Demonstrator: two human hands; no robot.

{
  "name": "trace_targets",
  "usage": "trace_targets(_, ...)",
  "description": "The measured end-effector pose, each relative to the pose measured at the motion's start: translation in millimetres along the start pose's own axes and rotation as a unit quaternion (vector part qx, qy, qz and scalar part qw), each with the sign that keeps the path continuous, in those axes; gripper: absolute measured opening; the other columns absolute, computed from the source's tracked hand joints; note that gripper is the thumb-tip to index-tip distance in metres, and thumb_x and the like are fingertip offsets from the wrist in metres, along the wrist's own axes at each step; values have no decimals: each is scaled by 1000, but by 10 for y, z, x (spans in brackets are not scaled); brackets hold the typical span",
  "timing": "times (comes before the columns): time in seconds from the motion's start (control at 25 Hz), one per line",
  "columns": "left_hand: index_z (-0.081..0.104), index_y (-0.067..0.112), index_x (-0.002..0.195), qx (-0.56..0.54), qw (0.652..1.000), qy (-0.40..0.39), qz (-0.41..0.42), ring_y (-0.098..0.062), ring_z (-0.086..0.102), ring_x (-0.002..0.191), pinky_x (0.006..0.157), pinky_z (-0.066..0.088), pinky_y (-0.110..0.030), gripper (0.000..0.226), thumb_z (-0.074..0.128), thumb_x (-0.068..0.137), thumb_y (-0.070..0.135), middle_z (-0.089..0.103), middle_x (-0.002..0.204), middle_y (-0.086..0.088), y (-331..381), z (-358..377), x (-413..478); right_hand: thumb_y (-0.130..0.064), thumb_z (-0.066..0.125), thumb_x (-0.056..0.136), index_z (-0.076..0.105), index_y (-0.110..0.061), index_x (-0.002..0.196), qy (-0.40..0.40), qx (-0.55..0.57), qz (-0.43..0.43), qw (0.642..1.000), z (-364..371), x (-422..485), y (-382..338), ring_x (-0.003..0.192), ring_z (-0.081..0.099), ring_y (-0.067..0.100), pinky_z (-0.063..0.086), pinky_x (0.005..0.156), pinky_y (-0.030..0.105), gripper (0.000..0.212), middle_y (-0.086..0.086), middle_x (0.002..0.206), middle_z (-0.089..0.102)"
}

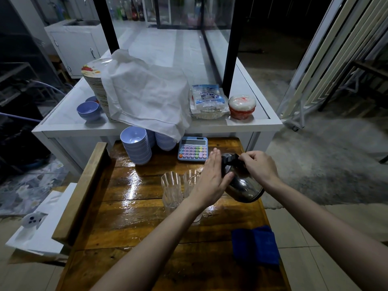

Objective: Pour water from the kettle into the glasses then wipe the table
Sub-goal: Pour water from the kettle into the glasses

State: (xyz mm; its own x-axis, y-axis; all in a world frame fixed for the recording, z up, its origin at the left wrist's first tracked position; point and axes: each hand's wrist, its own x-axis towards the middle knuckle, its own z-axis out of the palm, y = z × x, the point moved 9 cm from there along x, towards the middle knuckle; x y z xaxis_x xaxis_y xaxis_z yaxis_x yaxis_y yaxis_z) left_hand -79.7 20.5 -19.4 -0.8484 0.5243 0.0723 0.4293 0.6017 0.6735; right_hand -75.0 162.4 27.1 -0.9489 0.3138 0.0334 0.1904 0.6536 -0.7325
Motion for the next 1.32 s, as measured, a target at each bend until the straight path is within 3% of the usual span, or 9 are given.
trace_targets(0.4,-9,9,153,3,1000,1,10,-9,-15,145,121,-3,-30,74,34,102,43,-11,161,-7,34,4,-22,-31,55,93,71,-15,65,-8,-3,-2,1000,-5,-21,5,64,64,20,49,57,32,35,2,63,67)
trace_targets(0.56,-8,8,153,6,1000,1,8,-10,-14,146,120,-4,-28,74,34,102,42,-10,161,-8,39,12,-30,-32,54,93,71,-13,66,-8,-2,1,1000,-3,-30,31,65,65,23,53,59,38,37,4,63,67)
trace_targets(0.84,-8,9,153,-3,1000,3,4,-10,-14,146,119,-5,-26,75,35,101,42,-11,161,-7,20,30,-21,-33,55,93,73,-16,71,-15,-16,-4,1000,-2,-12,19,65,64,19,51,58,33,33,2,67,68)
trace_targets(1.32,-11,11,152,-10,1000,-6,-2,-8,-17,144,117,-6,-24,74,33,102,42,-14,161,-5,14,27,-10,-36,54,92,73,-18,70,-14,-25,1,1000,4,34,45,68,65,19,57,67,43,34,1,67,69)
